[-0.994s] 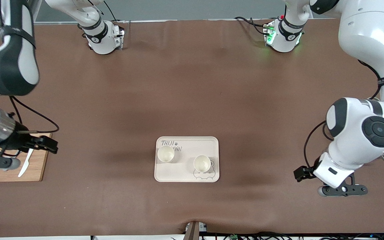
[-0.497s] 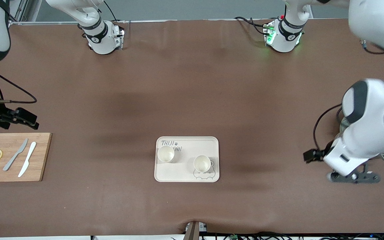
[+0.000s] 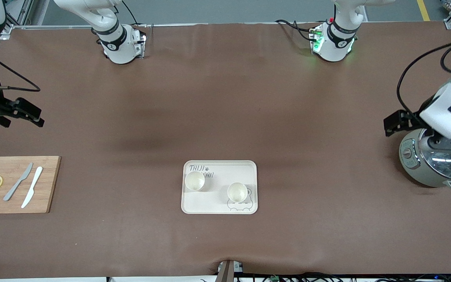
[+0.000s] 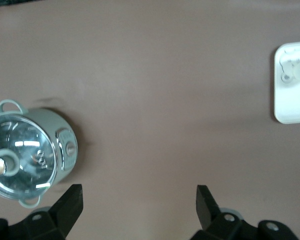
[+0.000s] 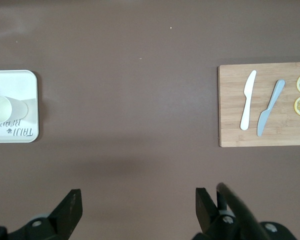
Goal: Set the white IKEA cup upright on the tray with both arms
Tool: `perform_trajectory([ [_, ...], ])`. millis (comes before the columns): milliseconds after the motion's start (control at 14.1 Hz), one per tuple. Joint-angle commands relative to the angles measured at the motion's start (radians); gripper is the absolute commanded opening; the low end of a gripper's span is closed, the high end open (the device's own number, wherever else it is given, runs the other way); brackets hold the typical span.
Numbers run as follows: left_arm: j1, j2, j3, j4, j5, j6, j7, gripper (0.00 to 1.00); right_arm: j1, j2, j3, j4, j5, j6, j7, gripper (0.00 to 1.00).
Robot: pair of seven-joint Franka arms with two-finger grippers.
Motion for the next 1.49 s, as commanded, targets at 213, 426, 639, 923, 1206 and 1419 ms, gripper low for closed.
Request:
perform_trajectory([
  [213, -0.046, -0.103, 0.022, -0.033, -0.069, -0.123, -0.005, 1.0, -0.018, -0.069, 0.015, -0.044, 0.009, 0.005, -0.017, 1.0],
  [426, -0.05, -0.152, 0.06, -0.037, -0.092, -0.146, -0.007, 1.0, -0.019, -0.075, 0.014, -0.031, 0.006, -0.005, -0.017, 1.0],
  [639, -0.04, -0.179, 0.062, -0.041, -0.109, -0.149, -0.007, 1.0, -0.018, -0.075, 0.015, -0.014, 0.002, -0.012, -0.006, 1.0],
  [923, -0.014, -0.181, 0.062, -0.05, -0.132, -0.152, -0.005, 1.0, -0.019, -0.073, 0.015, 0.002, 0.001, -0.02, -0.007, 1.0],
  [1206, -0.013, -0.173, 0.062, -0.05, -0.134, -0.148, -0.002, 1.0, -0.019, -0.073, 0.015, 0.002, 0.001, -0.023, -0.006, 1.0],
  [1419, -0.013, -0.172, 0.062, -0.05, -0.132, -0.143, -0.002, 1.0, -0.019, -0.073, 0.015, 0.002, 0.001, -0.021, -0.006, 1.0],
])
